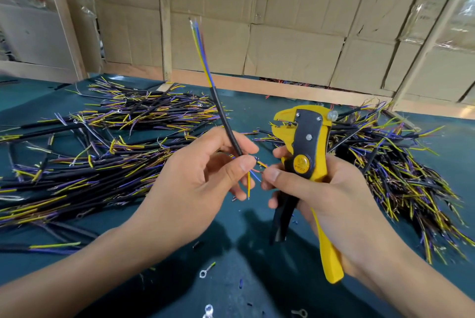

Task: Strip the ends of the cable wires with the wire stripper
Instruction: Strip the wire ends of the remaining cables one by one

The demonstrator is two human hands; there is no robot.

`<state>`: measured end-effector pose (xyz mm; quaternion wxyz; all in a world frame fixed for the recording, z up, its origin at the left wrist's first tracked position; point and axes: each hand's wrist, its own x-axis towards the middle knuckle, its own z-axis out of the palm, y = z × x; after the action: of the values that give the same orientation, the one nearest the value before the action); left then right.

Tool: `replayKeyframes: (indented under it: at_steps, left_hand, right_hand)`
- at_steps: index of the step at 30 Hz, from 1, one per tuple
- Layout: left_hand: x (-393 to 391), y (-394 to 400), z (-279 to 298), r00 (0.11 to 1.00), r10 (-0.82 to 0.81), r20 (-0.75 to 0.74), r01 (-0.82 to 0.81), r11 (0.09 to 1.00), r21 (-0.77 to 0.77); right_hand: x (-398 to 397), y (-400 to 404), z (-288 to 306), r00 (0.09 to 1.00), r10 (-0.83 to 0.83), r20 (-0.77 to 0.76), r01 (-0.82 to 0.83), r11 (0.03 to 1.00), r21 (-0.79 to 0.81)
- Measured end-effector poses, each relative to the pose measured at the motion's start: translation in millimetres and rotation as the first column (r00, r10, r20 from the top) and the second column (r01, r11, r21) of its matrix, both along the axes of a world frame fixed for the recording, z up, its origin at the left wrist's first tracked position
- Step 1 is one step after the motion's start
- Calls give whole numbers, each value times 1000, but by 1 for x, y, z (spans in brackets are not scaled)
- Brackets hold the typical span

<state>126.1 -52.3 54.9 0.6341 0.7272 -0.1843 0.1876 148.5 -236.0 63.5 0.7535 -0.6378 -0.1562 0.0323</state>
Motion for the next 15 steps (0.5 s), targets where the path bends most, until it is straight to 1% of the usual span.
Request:
replayKeyframes:
  at_steps: [2,4,6,8,10,11,13,14,15]
  left_hand:
    - [1,0,1,999,-39,-31,38,999,-25]
    - [2,1,1,993,-92,-77,85,993,-88]
    - [5,3,2,981,-143,-133,116,975,-190]
    - [6,5,4,965,-201,-171,138,937,-320]
    - [8,7,8,947,-268,-179,168,884,-435]
    - [10,9,9,938,-295,-182,177,859,-481]
    - [11,11,13,921,-337,-195,184,819,-543]
    - [10,12,14,913,-354,-201,188,804,-563]
    - [11,13,16,905,-376,-198,200,788,-582]
  right_hand:
    - [2,-1,0,1000,12,-17,-12,1000,18]
    - [2,-1,-1,998,43,-46,-40,997,61]
    - [1,1,-3,993,88,-74,-80,990,112]
    - [1,3,-5,993,85,-85,-75,990,117]
    - [2,4,-7,997,54,-48,-50,996,67]
    - [2,3,-7,1000,29,7,-29,1000,8]
    - [5,0,-7,988,-10,157,30,991,-130]
    - [7,-2,-8,981,-7,196,41,985,-169]
    - [9,-4,-9,982,2,191,34,983,-182]
